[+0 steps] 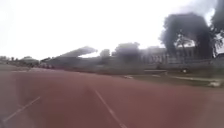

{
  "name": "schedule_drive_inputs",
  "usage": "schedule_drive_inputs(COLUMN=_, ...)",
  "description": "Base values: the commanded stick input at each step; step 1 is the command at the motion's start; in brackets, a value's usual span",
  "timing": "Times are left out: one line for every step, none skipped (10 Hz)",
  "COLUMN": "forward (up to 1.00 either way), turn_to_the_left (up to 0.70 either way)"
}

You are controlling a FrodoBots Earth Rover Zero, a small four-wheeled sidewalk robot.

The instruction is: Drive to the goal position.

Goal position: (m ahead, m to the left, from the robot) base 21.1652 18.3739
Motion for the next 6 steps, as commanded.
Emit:
schedule_drive_inputs(forward=0.7, turn_to_the_left=0.0)
schedule_drive_inputs(forward=0.7, turn_to_the_left=0.0)
schedule_drive_inputs(forward=0.7, turn_to_the_left=0.0)
schedule_drive_inputs(forward=0.7, turn_to_the_left=0.0)
schedule_drive_inputs(forward=0.7, turn_to_the_left=0.0)
schedule_drive_inputs(forward=0.7, turn_to_the_left=0.0)
